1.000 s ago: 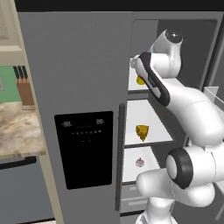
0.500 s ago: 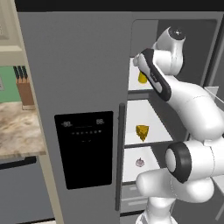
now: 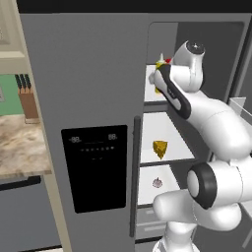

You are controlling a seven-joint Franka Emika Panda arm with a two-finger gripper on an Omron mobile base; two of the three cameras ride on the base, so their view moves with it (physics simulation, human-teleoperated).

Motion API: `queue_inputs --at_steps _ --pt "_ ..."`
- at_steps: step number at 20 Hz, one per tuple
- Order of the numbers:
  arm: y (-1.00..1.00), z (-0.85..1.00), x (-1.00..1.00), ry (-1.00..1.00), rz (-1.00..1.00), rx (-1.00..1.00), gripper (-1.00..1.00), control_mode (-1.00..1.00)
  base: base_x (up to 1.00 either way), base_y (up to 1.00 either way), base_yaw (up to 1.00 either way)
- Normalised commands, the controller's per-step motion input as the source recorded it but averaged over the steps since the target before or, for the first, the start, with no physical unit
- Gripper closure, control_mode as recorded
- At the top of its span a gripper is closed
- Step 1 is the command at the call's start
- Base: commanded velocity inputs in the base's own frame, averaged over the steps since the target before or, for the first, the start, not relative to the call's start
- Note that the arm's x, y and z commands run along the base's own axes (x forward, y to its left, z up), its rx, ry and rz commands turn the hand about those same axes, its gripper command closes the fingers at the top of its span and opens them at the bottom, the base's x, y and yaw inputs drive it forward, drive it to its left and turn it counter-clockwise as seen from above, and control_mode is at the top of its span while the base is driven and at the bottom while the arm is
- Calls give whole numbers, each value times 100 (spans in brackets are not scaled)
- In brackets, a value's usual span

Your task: Place the mustard and ketchup from the counter to the top shelf of the fridge. If the existing items in the fridge are on the top shelf, move them to other shelves.

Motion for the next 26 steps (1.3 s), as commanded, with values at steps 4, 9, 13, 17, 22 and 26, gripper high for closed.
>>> queue_inputs --at_steps 4,9,13,17,22,26 --pt "0 0 0 0 0 0 100 -100 0 0 0" --pt "0 8 -63 -13 0 0 100 -100 0 0 0" --pt "0 30 -100 -18 0 0 -100 -100 0 0 0" --pt "0 35 -100 -17 0 0 -100 -100 0 0 0" --pt "0 36 -100 -22 0 -2 -100 -100 0 0 0" --pt "0 37 -100 -20 0 -5 -100 -100 0 0 0"
